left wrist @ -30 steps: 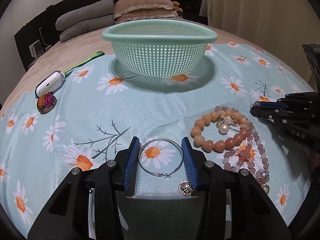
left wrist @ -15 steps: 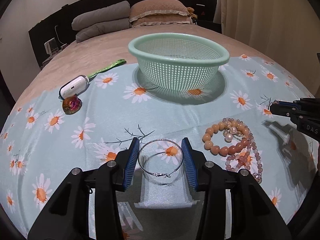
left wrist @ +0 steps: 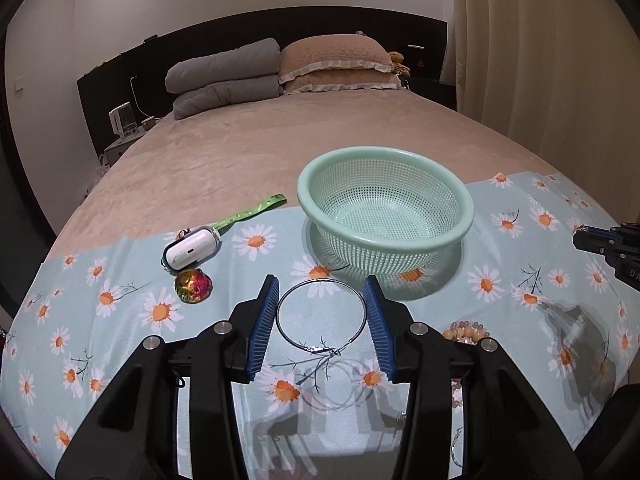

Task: Organize jewelry
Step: 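Carry the bangle into the green basket and open the left tool while the right tool drops the charm there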

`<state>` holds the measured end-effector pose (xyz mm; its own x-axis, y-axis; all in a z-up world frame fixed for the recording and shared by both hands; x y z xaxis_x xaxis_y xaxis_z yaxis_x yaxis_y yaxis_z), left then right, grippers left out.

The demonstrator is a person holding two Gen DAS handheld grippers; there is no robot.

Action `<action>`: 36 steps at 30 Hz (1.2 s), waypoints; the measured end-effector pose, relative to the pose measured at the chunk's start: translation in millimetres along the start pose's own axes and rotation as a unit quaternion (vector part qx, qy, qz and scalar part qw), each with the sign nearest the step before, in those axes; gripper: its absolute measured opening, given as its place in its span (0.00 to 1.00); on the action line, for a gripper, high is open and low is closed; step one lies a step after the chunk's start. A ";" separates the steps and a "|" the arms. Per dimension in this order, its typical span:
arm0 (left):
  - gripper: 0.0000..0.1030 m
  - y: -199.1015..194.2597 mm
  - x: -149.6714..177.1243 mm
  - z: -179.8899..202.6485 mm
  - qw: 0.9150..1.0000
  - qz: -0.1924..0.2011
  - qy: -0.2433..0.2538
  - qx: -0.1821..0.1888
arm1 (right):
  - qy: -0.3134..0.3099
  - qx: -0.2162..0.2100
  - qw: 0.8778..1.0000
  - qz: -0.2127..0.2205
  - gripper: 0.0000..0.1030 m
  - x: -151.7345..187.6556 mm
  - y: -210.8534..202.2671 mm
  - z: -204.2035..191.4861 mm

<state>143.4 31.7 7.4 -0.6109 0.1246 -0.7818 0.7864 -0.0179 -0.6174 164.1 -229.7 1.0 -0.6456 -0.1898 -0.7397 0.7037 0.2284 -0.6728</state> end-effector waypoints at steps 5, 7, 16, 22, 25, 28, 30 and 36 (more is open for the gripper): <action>0.43 9.1 -29.3 2.3 1.000 0.007 0.007 0.001 | -0.028 -0.021 0.999 0.013 0.09 -35.3 3.2 -19.5; 0.43 16.2 -40.4 6.1 1.000 0.007 0.010 0.007 | -0.039 -0.030 0.999 0.015 0.09 -50.8 10.7 -31.1; 0.43 67.0 -73.8 27.9 0.998 -0.014 0.021 0.056 | -0.025 -0.088 0.996 0.017 0.09 -105.9 76.1 -56.6; 0.43 109.2 -67.0 33.1 0.997 -0.049 0.031 0.058 | -0.002 -0.097 0.995 -0.014 0.09 -101.7 122.8 -52.8; 0.43 117.0 -63.5 30.1 0.997 -0.054 0.027 0.055 | -0.001 -0.095 0.995 -0.016 0.09 -97.3 129.8 -51.6; 0.45 116.5 -62.8 28.4 0.996 -0.054 0.027 0.060 | -0.005 -0.093 0.996 -0.016 0.10 -94.2 131.5 -52.3; 0.63 110.6 -64.8 24.2 0.998 -0.043 0.025 0.050 | 0.001 -0.087 0.996 -0.017 0.15 -93.0 130.3 -49.5; 0.94 83.1 -73.7 12.8 0.999 0.000 0.018 0.041 | 0.040 -0.064 0.997 0.018 0.66 -94.9 112.9 -34.4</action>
Point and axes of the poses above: each gripper's, at about its wrist camera, not at the fingertips, and y roughly the way its jaws point, z to its right, x to its underside, the point moved 2 cm from there along y, roughly the way its jaws point, and after that the axes turned 2 degrees about -x, right-handed, at the moved point
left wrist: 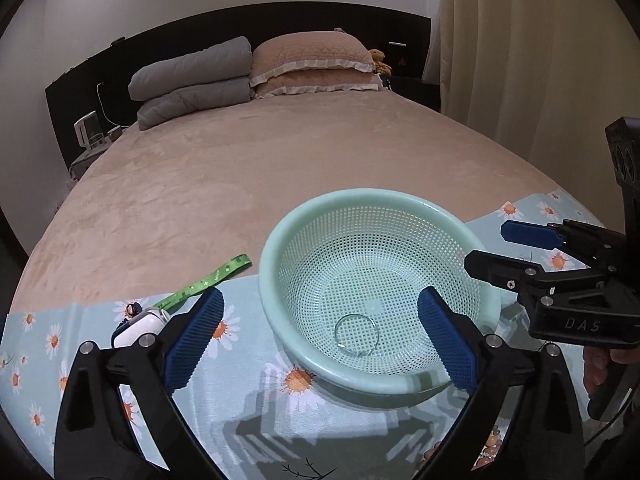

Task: Organize jewelry
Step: 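Carry the bangle into the green basket and open the left tool while the right tool drops the charm there, then grasp a small silver ring charm with the left tool while the right tool grasps the pink bead necklace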

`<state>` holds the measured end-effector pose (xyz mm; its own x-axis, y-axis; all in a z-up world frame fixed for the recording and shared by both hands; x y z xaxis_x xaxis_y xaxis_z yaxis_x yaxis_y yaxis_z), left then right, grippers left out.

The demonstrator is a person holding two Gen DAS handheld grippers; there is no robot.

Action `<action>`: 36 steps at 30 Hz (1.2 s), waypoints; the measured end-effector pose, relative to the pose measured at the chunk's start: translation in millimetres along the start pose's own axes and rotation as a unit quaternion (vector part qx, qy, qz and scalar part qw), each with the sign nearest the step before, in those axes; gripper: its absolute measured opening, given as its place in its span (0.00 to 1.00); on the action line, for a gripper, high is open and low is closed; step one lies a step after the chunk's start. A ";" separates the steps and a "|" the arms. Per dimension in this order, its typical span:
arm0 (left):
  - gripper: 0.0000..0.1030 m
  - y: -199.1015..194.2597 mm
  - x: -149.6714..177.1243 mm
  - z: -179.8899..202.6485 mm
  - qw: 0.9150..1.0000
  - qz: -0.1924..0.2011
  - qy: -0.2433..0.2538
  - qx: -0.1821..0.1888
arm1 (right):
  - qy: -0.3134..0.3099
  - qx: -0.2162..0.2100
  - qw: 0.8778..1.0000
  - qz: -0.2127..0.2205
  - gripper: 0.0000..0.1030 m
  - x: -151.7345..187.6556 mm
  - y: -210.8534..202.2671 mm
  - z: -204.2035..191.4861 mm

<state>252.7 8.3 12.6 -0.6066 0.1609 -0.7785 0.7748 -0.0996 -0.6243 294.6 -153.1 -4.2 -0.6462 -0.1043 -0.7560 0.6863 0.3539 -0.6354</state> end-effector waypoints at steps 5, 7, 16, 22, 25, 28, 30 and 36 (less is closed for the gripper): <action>0.94 -7.8 2.5 -3.6 1.000 -0.004 0.002 -0.002 | 0.012 0.005 1.000 0.003 0.68 -0.9 -8.5 7.6; 0.94 -8.2 5.4 -5.2 1.000 -0.008 0.005 -0.006 | 0.011 0.007 1.000 0.002 0.68 0.2 -11.7 8.6; 0.94 -20.1 15.1 -14.0 1.000 -0.014 0.015 -0.019 | -0.026 0.017 0.999 -0.007 0.68 4.3 -29.3 7.2; 0.94 -29.4 30.5 -20.9 0.999 -0.021 0.017 -0.017 | -0.060 0.035 0.998 -0.012 0.68 16.3 -43.1 6.3; 0.94 -33.7 41.3 -19.8 0.999 -0.027 0.026 -0.011 | -0.073 0.025 0.997 -0.023 0.68 28.3 -50.8 6.1; 0.94 -38.6 53.9 -14.6 0.998 -0.032 0.052 -0.012 | -0.096 0.021 0.994 -0.045 0.68 43.2 -54.6 3.5; 0.94 -41.4 63.8 -12.1 0.997 -0.036 0.067 -0.012 | -0.110 0.018 0.992 -0.061 0.68 55.8 -54.9 1.5; 0.94 -44.7 101.5 -5.4 0.996 -0.058 0.071 0.001 | -0.151 -0.009 0.983 -0.108 0.68 103.2 -53.1 -5.4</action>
Point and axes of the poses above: each gripper's, at about its wrist camera, not at the fingertips, and y roughly the way its jaws point, z to its right, x to its underside, the point moved 2 cm from there along y, roughly the way its jaws point, and after that the axes turned 2 degrees about -x, right-handed, at the moved point
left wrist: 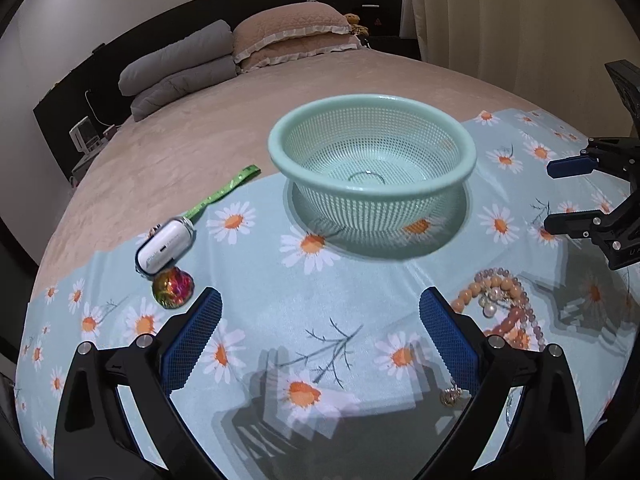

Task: Organize jewelry
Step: 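Grasp a small silver ring charm with the left tool while the right tool grasps the pink bead necklace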

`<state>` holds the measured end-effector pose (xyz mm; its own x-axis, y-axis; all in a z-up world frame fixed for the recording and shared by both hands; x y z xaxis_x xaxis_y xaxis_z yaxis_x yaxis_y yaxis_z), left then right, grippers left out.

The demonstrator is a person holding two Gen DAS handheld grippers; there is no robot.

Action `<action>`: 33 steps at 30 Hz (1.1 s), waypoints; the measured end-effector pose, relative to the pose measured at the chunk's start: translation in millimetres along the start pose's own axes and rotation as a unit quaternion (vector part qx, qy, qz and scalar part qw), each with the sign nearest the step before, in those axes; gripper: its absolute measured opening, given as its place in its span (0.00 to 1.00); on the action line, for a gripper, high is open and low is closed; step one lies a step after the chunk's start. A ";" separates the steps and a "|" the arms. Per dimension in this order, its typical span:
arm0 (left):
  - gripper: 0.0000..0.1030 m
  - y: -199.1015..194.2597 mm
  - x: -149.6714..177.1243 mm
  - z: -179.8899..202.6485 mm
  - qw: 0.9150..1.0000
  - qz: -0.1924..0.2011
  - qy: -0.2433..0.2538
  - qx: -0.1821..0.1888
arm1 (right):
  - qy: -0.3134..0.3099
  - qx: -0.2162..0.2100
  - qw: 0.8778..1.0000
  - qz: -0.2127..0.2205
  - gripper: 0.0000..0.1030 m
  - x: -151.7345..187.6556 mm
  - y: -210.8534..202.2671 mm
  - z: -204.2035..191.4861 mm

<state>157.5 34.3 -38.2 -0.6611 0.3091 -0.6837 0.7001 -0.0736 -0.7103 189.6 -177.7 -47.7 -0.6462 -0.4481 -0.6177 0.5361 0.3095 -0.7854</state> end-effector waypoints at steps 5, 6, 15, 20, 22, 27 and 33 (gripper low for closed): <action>0.94 4.4 31.9 19.0 1.000 -0.015 0.000 0.011 | 0.039 -0.063 0.997 -0.017 0.68 35.9 17.7 -3.8; 0.94 6.2 36.7 21.4 1.000 -0.019 -0.005 0.016 | 0.045 -0.072 0.996 -0.019 0.68 41.1 21.4 -6.4; 0.94 12.0 55.5 39.2 0.999 -0.032 0.009 0.032 | 0.075 -0.123 0.989 -0.021 0.68 51.6 35.9 -31.9; 0.94 17.9 58.6 50.4 0.999 -0.034 0.034 0.025 | 0.058 -0.088 0.994 -0.023 0.67 45.3 42.0 -43.0; 0.94 17.0 57.5 52.6 0.998 -0.029 0.042 0.022 | 0.018 -0.053 0.998 -0.034 0.65 48.0 47.0 -50.8; 0.94 14.3 60.8 58.7 0.998 -0.012 0.058 0.009 | -0.006 -0.045 0.997 -0.056 0.10 45.3 44.9 -56.6; 0.74 7.3 62.7 73.5 0.995 0.018 0.092 0.022 | 0.010 -0.034 0.997 -0.064 0.06 51.3 40.9 -35.2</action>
Point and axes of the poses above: each gripper's, at about its wrist camera, not at the fingertips, and y roughly the way its jaws point, z to its right, x to its underside, the point moved 2 cm from there along y, roughly the way its jaws point, and after that the axes turned 2 degrees about -x, right-handed, at the moved point
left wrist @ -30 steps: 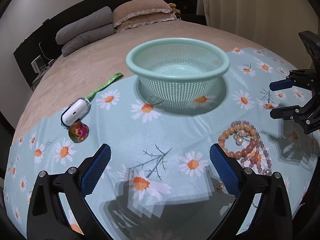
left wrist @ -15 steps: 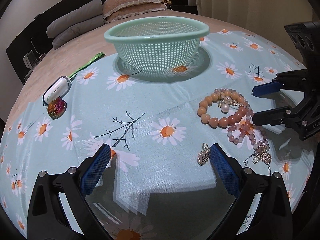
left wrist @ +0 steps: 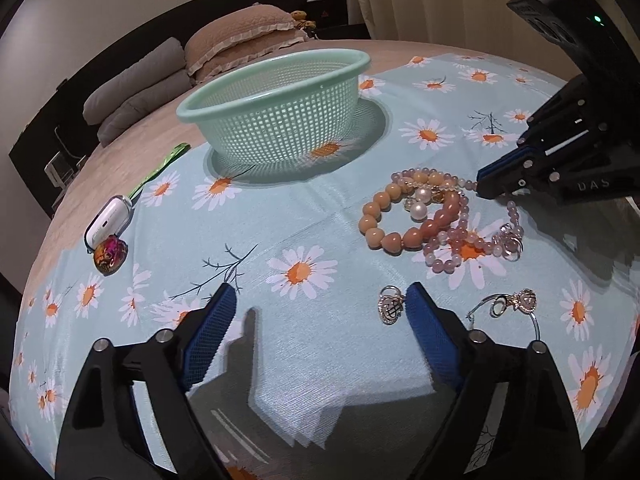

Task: Organize jewelry
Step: 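Grasp a small silver ring charm with the left tool while the right tool grasps the pink bead necklace, then lift the pink necklace into the green basket with the right tool while the left tool drops its charm there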

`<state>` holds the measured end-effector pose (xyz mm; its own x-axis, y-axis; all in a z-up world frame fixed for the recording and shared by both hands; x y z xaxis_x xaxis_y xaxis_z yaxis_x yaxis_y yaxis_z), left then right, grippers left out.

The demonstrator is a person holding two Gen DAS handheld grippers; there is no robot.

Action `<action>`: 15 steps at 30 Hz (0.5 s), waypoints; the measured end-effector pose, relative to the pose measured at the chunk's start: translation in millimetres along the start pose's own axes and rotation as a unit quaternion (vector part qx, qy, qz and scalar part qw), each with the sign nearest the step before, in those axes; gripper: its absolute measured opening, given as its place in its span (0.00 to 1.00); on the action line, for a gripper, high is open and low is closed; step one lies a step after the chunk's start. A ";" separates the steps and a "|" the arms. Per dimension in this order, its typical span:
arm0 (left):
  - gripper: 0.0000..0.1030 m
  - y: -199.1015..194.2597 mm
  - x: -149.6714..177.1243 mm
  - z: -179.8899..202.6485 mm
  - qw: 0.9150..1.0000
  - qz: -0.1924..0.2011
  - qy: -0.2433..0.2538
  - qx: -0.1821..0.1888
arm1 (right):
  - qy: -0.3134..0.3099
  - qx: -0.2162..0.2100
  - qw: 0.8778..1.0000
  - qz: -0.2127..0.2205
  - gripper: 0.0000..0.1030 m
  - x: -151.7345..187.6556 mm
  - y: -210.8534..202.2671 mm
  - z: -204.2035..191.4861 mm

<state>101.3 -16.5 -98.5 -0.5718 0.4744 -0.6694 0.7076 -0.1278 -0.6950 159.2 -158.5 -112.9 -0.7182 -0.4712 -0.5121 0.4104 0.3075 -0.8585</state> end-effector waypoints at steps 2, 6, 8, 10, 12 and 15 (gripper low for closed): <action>0.63 -0.9 -0.9 7.0 1.000 0.006 0.015 0.007 | 0.006 0.006 1.000 -0.003 0.06 3.3 -3.7 10.2; 0.42 0.2 -2.6 13.1 0.999 0.002 0.019 0.034 | 0.014 0.010 1.000 -0.010 0.06 6.4 -6.9 20.7; 0.35 -0.2 -3.2 15.0 0.999 -0.002 0.019 0.045 | 0.021 0.014 1.000 -0.013 0.06 7.7 -8.9 27.8; 0.21 -1.2 -3.8 18.7 0.998 -0.006 0.025 0.050 | 0.031 0.018 0.999 -0.014 0.06 10.0 -11.3 36.9; 0.11 -2.8 -4.0 21.5 0.998 -0.011 0.031 0.052 | 0.042 0.024 0.999 -0.015 0.06 12.3 -14.4 47.2; 0.07 -3.4 -3.5 16.4 0.998 -0.021 0.023 0.062 | 0.066 0.030 0.997 -0.015 0.06 16.4 -19.2 65.0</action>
<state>94.1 -32.1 -98.1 -0.5783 0.5214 -0.6275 0.6247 -0.2118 -0.7516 176.1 -225.8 -106.6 -0.7970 -0.3652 -0.4810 0.4172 0.2430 -0.8757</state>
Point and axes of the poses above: each gripper's, at about its wrist camera, not at the fingertips, and y roughly the way its jaws point, z to its right, x to its underside, the point moved 2 cm from there along y, roughly the way its jaws point, and after that the axes turned 2 degrees about -x, right-handed, at the moved point
